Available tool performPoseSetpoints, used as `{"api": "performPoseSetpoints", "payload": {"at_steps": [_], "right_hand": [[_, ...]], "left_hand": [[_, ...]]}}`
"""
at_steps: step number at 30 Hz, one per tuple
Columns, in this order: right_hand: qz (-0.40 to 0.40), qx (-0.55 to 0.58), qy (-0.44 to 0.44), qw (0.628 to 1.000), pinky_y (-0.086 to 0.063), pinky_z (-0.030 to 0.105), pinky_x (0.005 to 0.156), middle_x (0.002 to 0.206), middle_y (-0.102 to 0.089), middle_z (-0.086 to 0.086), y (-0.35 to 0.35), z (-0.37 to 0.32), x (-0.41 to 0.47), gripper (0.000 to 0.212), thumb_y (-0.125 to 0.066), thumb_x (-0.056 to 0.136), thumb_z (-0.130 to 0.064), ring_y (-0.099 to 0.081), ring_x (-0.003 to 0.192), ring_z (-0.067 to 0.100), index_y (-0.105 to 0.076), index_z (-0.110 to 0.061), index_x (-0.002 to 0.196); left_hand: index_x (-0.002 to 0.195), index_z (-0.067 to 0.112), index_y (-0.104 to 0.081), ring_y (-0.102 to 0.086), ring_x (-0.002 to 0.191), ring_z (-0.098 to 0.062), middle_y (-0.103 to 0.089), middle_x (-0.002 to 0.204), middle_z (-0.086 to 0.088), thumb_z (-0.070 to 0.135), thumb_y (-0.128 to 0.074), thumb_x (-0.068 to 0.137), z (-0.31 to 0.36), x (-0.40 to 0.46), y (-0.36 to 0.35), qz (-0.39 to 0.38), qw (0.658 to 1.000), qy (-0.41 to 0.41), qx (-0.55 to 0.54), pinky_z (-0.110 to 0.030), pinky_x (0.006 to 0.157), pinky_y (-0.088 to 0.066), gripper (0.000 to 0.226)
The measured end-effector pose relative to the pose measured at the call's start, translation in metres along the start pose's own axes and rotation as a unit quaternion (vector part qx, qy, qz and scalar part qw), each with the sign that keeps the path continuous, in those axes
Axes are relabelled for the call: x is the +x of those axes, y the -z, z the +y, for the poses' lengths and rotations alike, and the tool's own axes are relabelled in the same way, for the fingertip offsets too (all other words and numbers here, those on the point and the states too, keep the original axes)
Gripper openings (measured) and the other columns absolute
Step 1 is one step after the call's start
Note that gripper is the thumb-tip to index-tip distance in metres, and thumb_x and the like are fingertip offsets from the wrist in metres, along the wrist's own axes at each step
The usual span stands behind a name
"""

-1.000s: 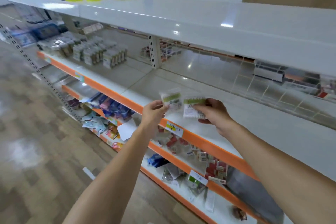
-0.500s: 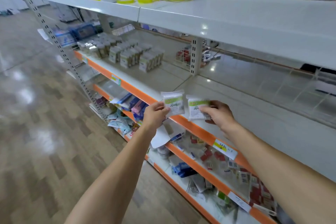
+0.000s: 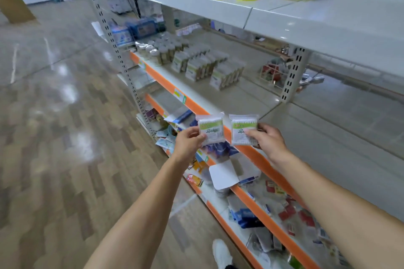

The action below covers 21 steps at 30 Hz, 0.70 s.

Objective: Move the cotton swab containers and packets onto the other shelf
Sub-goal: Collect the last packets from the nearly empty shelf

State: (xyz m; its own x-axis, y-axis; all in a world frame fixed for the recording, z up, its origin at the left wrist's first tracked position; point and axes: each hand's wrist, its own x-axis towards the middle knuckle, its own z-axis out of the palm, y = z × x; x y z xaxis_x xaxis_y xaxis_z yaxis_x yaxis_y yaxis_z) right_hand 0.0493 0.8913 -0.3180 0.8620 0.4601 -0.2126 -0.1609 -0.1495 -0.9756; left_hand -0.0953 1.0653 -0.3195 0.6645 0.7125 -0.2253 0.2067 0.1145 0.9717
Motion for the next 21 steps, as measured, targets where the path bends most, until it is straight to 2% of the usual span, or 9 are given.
{"api": "performPoseSetpoints", "payload": {"at_steps": [3, 6, 7, 9, 12, 16, 19, 20, 21], "right_hand": [[-0.003, 0.01, 0.006, 1.0, -0.059, 0.041, 0.09, 0.104, -0.075, 0.015, -0.027, -0.004, 0.028, 0.025, -0.073, 0.085, -0.004, -0.073, 0.097, 0.03, -0.071, -0.004, 0.11], [-0.006, 0.024, 0.01, 1.0, -0.057, 0.02, 0.068, 0.102, -0.075, 0.015, -0.051, -0.008, 0.059, 0.025, -0.073, 0.085, -0.002, -0.072, 0.082, 0.019, -0.071, -0.002, 0.109], [-0.008, 0.028, 0.009, 1.0, -0.056, 0.018, 0.065, 0.1, -0.075, 0.015, -0.058, -0.011, 0.07, 0.025, -0.073, 0.084, -0.001, -0.072, 0.08, 0.018, -0.071, -0.001, 0.109], [-0.009, 0.027, 0.006, 1.0, -0.054, 0.02, 0.068, 0.098, -0.076, 0.014, -0.069, -0.016, 0.091, 0.022, -0.074, 0.083, -0.001, -0.072, 0.081, 0.02, -0.072, -0.004, 0.104], [-0.002, 0.011, 0.01, 1.0, -0.051, 0.022, 0.069, 0.094, -0.075, 0.011, -0.081, -0.027, 0.121, 0.014, -0.074, 0.082, -0.003, -0.068, 0.08, 0.018, -0.072, -0.013, 0.092], [0.014, 0.009, 0.02, 1.0, -0.048, 0.028, 0.073, 0.082, -0.069, 0.006, -0.093, -0.044, 0.152, 0.012, -0.073, 0.084, -0.004, -0.062, 0.077, 0.017, -0.07, -0.015, 0.087], [0.023, 0.006, 0.026, 0.999, -0.046, 0.03, 0.073, 0.081, -0.07, 0.002, -0.097, -0.05, 0.167, 0.011, -0.072, 0.084, -0.005, -0.062, 0.077, 0.015, -0.07, -0.016, 0.088], [0.024, 0.005, 0.027, 0.999, -0.046, 0.029, 0.072, 0.081, -0.071, 0.001, -0.098, -0.052, 0.171, 0.012, -0.072, 0.084, -0.005, -0.062, 0.077, 0.015, -0.071, -0.016, 0.088], [0.024, 0.003, 0.027, 0.999, -0.047, 0.029, 0.072, 0.081, -0.072, 0.0, -0.099, -0.054, 0.174, 0.012, -0.072, 0.084, -0.005, -0.063, 0.078, 0.015, -0.071, -0.017, 0.088]], "left_hand": [[0.11, 0.006, -0.068, -0.065, 0.077, -0.007, -0.071, 0.093, 0.002, 0.001, -0.06, 0.095, 0.004, 0.03, 0.018, 0.006, 1.0, -0.004, 0.011, -0.011, 0.056, -0.05, 0.017], [0.11, 0.003, -0.067, -0.064, 0.079, -0.009, -0.07, 0.098, -0.004, 0.0, -0.059, 0.095, 0.009, 0.065, 0.032, 0.017, 1.0, -0.018, 0.013, -0.011, 0.057, -0.05, 0.017], [0.11, 0.004, -0.067, -0.064, 0.082, -0.012, -0.07, 0.101, -0.007, 0.0, -0.059, 0.096, 0.01, 0.077, 0.035, 0.018, 1.0, -0.02, 0.014, -0.012, 0.06, -0.051, 0.017], [0.11, 0.005, -0.067, -0.065, 0.09, -0.019, -0.071, 0.108, -0.012, 0.002, -0.059, 0.096, 0.015, 0.1, 0.04, 0.009, 1.0, -0.018, 0.021, -0.021, 0.069, -0.053, 0.017], [0.107, 0.008, -0.068, -0.064, 0.088, -0.022, -0.072, 0.111, -0.017, 0.003, -0.06, 0.096, 0.023, 0.139, 0.042, -0.003, 0.999, -0.016, 0.035, -0.032, 0.073, -0.051, 0.014], [0.111, 0.001, -0.068, -0.065, 0.091, -0.024, -0.071, 0.111, -0.022, 0.002, -0.061, 0.095, 0.04, 0.187, 0.043, -0.019, 0.998, -0.036, 0.048, -0.043, 0.088, -0.053, 0.018], [0.106, 0.01, -0.07, -0.062, 0.062, -0.004, -0.073, 0.099, -0.009, 0.006, -0.06, 0.095, 0.047, 0.216, 0.04, -0.042, 0.994, -0.058, 0.078, -0.023, 0.06, -0.051, 0.016], [0.105, 0.013, -0.07, -0.06, 0.059, 0.0, -0.073, 0.098, -0.006, 0.007, -0.06, 0.095, 0.049, 0.225, 0.039, -0.046, 0.993, -0.066, 0.085, -0.018, 0.056, -0.049, 0.015], [0.107, 0.012, -0.07, -0.064, 0.065, -0.001, -0.073, 0.101, -0.006, 0.007, -0.061, 0.095, 0.05, 0.234, 0.037, -0.053, 0.992, -0.069, 0.091, -0.019, 0.061, -0.054, 0.016]]}}
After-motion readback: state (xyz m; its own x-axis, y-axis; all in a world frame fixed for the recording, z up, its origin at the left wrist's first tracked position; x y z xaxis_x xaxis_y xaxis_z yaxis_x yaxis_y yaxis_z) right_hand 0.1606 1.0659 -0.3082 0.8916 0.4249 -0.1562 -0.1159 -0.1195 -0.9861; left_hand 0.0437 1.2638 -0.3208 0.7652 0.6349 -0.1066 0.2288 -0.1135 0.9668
